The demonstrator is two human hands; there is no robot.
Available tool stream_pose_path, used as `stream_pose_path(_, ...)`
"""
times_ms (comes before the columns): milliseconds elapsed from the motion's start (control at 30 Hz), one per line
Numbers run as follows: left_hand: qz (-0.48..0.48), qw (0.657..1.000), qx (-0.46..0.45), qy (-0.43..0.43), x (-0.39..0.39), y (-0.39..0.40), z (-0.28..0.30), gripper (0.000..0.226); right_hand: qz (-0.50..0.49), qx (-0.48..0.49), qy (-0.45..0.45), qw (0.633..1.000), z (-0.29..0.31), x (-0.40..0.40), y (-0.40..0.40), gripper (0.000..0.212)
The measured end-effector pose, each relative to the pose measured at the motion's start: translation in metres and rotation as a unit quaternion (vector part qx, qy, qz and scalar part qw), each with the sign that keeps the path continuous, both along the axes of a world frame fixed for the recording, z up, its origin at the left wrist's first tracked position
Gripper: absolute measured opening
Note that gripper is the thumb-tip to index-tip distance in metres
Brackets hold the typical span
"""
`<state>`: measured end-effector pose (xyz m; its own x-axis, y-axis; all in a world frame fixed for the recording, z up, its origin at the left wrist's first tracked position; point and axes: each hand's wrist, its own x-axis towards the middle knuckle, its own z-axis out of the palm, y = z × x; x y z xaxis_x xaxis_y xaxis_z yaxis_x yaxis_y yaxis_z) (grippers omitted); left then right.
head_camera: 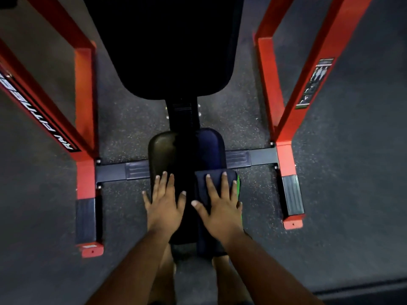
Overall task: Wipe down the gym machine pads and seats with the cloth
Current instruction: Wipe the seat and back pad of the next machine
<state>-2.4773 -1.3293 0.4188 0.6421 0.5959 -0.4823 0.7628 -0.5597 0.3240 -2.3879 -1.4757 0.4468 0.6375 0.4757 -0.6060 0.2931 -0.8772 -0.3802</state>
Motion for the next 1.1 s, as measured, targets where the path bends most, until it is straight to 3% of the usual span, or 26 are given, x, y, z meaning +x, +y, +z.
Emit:
stream_pose_path(200,-0.041,0.998,0.052,-0.013,0.0,-0.004,-0.012,0.074,-0.017,0.001,-0.02,1.0,-0.02,0.019,0.015,0.06)
stream_pose_path(400,-0.052,0.998,0.046,-0.011,-0.003,-0.003,-0.021,0.072,-0.01,0.006,-0.033,0.999,-0.071,0.102,0.068,0.06)
stream_pose_path(533,-0.047,0.998,0.043,-0.009,-0.002,-0.003,-0.016,0.072,-0.021,0.049,-0.014,0.998,-0.049,0.055,0.022,0.072)
stream_pose_path(667,-0.047,0.998,0.039,0.0,-0.001,-0.003,-0.016,0.072,-0.058,0.083,-0.032,0.994,-0.025,-0.001,-0.017,0.063)
stream_pose_path(800,-0.044,0.998,0.041,-0.008,-0.004,-0.004,-0.019,0.072,-0.03,0.046,-0.079,0.995,-0.065,0.069,0.036,0.059)
stream_pose_path(933,-0.045,0.998,0.045,-0.016,-0.004,-0.004,-0.023,0.071,-0.042,0.032,-0.044,0.998,-0.094,0.142,0.084,0.059)
stream_pose_path(1100,-0.043,0.998,0.041,-0.007,-0.002,-0.003,-0.017,0.072,-0.032,0.074,-0.051,0.995,-0.058,0.065,0.026,0.06)
